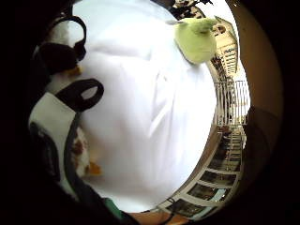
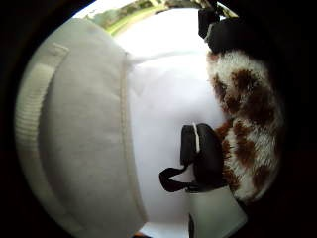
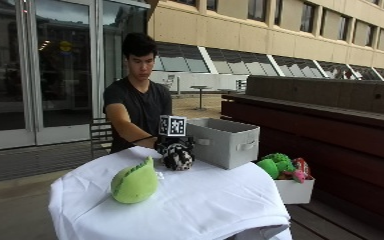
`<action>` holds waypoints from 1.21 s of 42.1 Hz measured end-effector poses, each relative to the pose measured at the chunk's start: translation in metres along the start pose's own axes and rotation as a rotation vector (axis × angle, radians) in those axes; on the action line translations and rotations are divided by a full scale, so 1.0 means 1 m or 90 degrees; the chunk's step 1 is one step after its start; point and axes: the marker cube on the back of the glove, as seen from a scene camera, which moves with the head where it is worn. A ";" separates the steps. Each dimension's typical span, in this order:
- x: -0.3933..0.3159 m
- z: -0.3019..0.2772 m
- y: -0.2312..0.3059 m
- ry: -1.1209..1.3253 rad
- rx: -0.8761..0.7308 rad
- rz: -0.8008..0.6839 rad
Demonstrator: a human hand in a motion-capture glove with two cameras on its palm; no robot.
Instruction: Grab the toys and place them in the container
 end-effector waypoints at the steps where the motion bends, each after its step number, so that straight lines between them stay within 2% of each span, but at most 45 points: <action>1: 0.000 -0.001 0.000 0.001 0.002 -0.001; 17: 0.028 -0.036 -0.010 -0.040 -0.126 0.030; 26: 0.038 -0.135 -0.020 -0.056 -0.051 0.086; 31: 0.008 -0.228 -0.027 -0.071 -0.037 0.181; 36: -0.022 -0.277 -0.033 -0.073 0.046 0.036; 40: -0.088 -0.302 -0.029 -0.080 0.076 -0.040; 45: -0.118 -0.292 -0.060 -0.084 0.107 -0.113; 51: -0.126 -0.278 -0.072 -0.069 0.115 -0.134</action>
